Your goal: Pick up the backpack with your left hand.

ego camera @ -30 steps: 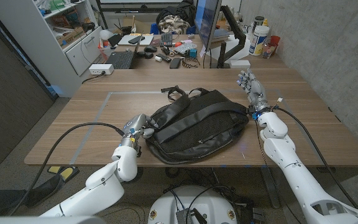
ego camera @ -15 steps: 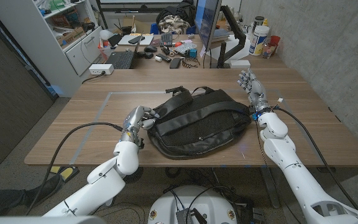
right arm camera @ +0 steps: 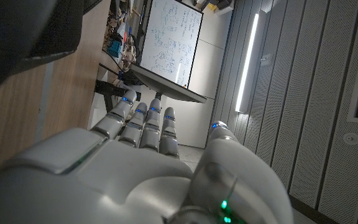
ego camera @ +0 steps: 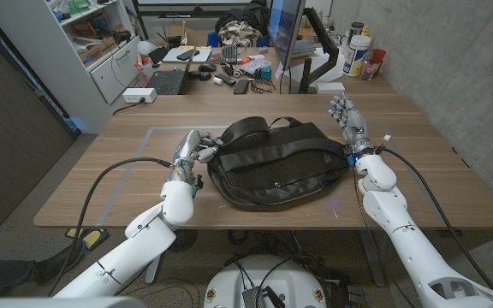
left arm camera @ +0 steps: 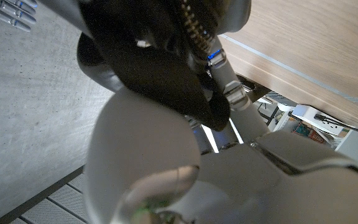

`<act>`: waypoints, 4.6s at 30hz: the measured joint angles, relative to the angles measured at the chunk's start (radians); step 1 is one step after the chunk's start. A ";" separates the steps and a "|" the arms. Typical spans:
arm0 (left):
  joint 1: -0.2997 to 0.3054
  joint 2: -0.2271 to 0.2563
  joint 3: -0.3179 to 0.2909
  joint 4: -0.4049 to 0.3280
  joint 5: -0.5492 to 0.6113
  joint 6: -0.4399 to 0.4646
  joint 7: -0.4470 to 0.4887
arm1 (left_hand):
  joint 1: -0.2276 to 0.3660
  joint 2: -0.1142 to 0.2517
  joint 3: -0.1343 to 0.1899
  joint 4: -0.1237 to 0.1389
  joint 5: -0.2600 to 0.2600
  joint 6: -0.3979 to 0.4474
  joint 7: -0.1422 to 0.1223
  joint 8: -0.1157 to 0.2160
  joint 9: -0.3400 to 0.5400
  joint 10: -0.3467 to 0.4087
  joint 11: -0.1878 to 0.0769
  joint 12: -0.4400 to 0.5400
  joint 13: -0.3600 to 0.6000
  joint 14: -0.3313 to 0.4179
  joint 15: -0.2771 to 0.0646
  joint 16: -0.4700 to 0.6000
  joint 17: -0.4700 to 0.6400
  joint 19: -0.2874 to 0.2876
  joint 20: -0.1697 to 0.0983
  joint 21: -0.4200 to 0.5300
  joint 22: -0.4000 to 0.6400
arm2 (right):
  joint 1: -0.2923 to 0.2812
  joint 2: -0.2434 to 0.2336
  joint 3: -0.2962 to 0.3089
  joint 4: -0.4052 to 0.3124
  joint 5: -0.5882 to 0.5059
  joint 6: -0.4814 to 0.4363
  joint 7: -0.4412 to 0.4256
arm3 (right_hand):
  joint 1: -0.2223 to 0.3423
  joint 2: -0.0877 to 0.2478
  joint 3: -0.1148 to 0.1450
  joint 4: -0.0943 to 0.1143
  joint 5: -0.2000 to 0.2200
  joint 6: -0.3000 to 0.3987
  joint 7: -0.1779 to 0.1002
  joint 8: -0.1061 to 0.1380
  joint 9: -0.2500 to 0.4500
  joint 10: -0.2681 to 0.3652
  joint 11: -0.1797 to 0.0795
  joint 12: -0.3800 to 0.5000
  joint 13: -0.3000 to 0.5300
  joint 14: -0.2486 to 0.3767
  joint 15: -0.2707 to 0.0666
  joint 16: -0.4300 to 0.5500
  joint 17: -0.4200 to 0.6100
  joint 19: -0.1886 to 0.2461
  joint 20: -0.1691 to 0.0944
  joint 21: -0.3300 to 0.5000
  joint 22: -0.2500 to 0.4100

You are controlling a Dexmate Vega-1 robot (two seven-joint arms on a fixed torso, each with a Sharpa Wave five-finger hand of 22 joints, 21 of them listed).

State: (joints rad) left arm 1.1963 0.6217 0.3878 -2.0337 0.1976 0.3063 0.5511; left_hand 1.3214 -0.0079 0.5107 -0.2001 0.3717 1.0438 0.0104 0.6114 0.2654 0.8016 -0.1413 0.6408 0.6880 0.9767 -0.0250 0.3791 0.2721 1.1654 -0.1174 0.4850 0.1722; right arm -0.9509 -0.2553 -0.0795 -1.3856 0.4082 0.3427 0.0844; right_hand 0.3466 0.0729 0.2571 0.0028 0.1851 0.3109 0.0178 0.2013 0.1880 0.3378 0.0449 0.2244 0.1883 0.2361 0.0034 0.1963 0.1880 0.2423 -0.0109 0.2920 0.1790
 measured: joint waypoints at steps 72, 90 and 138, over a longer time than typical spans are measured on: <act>-0.421 0.162 -0.012 -0.073 0.016 0.164 -0.340 | -0.057 -0.043 0.044 -0.019 0.090 0.025 -0.029 0.019 -0.015 0.043 -0.022 -0.023 0.004 0.059 -0.027 -0.086 0.002 -0.044 0.049 -0.005 0.003 | 0.048 0.024 -0.018 0.030 -0.020 0.043 -0.058 | -0.013 0.013 -0.004 -0.004 0.000 0.011 0.000 0.000 0.000 0.007 0.000 0.000 0.000 0.007 -0.007 0.000 0.000 0.007 -0.007 -0.019 0.000; -0.547 0.149 0.038 -0.051 0.078 0.175 -0.385 | -0.062 -0.040 0.046 -0.022 0.095 0.026 -0.038 0.019 -0.016 0.047 -0.025 -0.027 0.010 0.061 -0.029 -0.100 0.002 -0.044 0.049 -0.005 0.003 | 0.024 0.015 -0.009 0.009 -0.015 0.047 -0.062 | -0.013 0.013 -0.004 -0.004 0.000 0.011 0.000 0.000 0.000 0.011 -0.004 0.000 0.000 0.007 -0.007 0.000 0.000 0.007 -0.007 -0.026 0.000; -0.924 0.025 0.164 0.089 0.211 0.186 -0.558 | -0.063 -0.042 0.046 -0.022 0.106 0.025 -0.047 0.026 -0.021 0.055 -0.034 -0.043 0.019 0.077 -0.055 -0.126 0.003 -0.070 0.044 -0.003 0.005 | -0.012 -0.007 0.008 -0.007 -0.009 0.046 -0.076 | -0.013 0.013 -0.004 -0.010 0.000 0.011 0.000 0.000 0.000 0.010 -0.004 0.000 0.000 0.011 -0.011 0.000 -0.002 0.012 -0.012 -0.037 0.000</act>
State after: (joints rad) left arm 0.2725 0.6471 0.5520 -1.9443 0.4089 0.4920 -0.0066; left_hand 1.2583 -0.0503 0.5572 -0.2218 0.4774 1.0687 -0.0366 0.6377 0.2442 0.8569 -0.1752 0.5982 0.7069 1.0537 -0.0795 0.2529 0.2750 1.0958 -0.0732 0.4819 0.1771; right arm -0.9628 -0.2625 -0.0717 -1.3929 0.3990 0.3892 0.0083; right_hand 0.3334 0.0860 0.2530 -0.0072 0.1850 0.3216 0.0179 0.2013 0.1880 0.3483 0.0412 0.2244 0.1880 0.2467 -0.0074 0.1963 0.1861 0.2546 -0.0233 0.2551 0.1789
